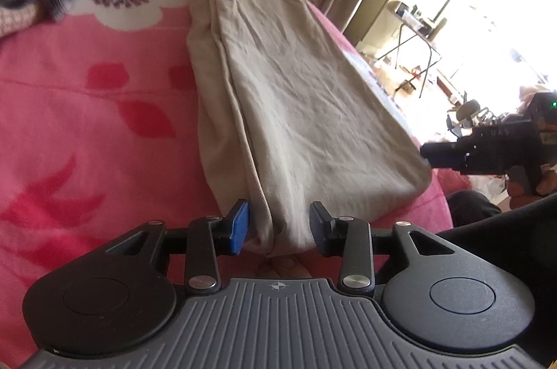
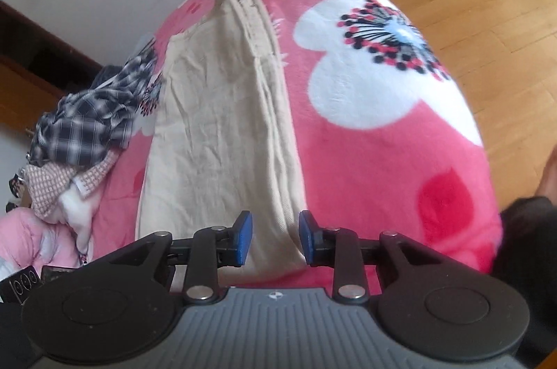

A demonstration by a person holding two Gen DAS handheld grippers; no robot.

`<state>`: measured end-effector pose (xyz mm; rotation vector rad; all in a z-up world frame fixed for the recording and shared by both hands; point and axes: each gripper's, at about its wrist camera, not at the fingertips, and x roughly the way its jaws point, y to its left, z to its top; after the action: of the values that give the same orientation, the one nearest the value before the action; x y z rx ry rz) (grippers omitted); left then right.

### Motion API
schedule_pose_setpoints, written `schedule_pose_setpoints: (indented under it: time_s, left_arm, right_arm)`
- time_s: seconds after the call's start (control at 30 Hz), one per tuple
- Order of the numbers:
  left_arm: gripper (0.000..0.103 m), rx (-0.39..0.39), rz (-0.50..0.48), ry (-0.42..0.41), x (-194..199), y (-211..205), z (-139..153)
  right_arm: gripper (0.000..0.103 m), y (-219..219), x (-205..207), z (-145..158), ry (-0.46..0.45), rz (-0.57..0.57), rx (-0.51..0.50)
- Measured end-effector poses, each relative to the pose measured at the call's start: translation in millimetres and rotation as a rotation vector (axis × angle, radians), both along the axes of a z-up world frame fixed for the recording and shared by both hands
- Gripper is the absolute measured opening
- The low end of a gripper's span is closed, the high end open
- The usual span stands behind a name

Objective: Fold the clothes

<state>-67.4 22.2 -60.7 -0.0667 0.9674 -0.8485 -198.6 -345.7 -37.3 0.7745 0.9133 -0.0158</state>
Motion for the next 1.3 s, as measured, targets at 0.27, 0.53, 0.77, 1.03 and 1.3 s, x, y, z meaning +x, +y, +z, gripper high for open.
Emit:
schedule_pose_setpoints:
  time_s: [0.27, 0.53, 0.77, 1.03, 1.3]
  left_arm:
    - [0.026, -0.047, 0.012, 0.115, 2, 7, -16]
    - [0.012, -0.145, 0.033, 0.255, 15, 19, -26]
    - [0.034, -0.098, 0.049, 0.268, 12, 31, -21]
    - [0.035, -0.035, 0.051, 0.202, -6, 45, 14]
    - [0.035, 0.069, -0.074, 0.121, -28, 11, 10]
  right_arm:
    - [0.015, 9, 4, -15, -0.058, 0.028, -0.004]
    - [0.006, -9, -5, -21, -0.132, 0.001, 0.198]
    - [0.012, -27, -12, -41, -0.052, -0.073, 0.259]
    - [0.015, -46, -51, -34, -0.077, -0.188, 0.256]
    - [0.015, -29, -49, -34, -0.098, -0.098, 0.228]
